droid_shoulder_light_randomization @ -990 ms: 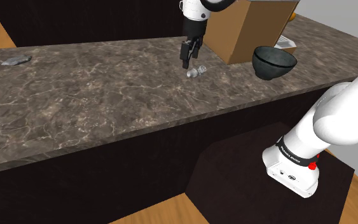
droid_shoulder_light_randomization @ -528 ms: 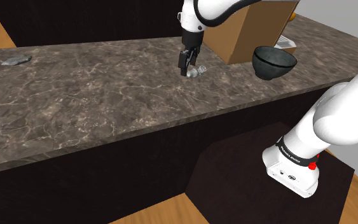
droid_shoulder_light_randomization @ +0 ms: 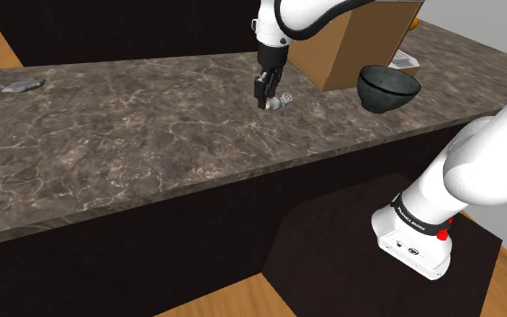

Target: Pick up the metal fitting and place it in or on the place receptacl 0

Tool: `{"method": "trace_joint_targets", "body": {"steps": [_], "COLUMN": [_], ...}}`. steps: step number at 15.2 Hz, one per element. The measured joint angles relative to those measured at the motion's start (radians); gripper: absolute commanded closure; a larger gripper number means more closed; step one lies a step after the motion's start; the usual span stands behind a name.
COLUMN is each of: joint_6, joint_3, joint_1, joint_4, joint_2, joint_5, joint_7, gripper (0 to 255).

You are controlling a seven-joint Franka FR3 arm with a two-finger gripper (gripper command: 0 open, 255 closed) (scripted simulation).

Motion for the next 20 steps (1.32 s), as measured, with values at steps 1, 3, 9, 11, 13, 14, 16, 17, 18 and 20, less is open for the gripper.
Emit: {"method": "trace_joint_targets", "body": {"steps": [1, 3, 9, 11, 13, 14, 16, 17, 18, 20], "joint_6": [0.0, 0.0, 0.0, -0.001, -0.007, -0.008, -0.013, -0.013, -0.008, 0.011], "joint_3": [0.0, 0.0, 0.0, -0.001, -0.006, -0.007, -0.021, -0.023, -0.025, -0.027], "joint_1": [0.0, 0.0, 0.0, 0.0, -0.002, 0.0, -0.003, -0.001, -0.001, -0.003], "joint_4": [0.0, 0.0, 0.0, -0.016, -0.065, -0.1, -0.156, -0.186, -0.201, -0.22], "joint_2": [0.0, 0.0, 0.0, -0.018, -0.082, -0.124, -0.2, -0.236, -0.251, -0.254], "joint_5": [0.0, 0.0, 0.0, -0.009, -0.042, -0.06, -0.102, -0.119, -0.129, -0.14], "joint_7": [0.0, 0.0, 0.0, -0.014, -0.068, -0.096, -0.17, -0.198, -0.212, -0.222], "gripper": [255, 255, 0, 0, 0, 0, 0, 0, 0, 0]}}
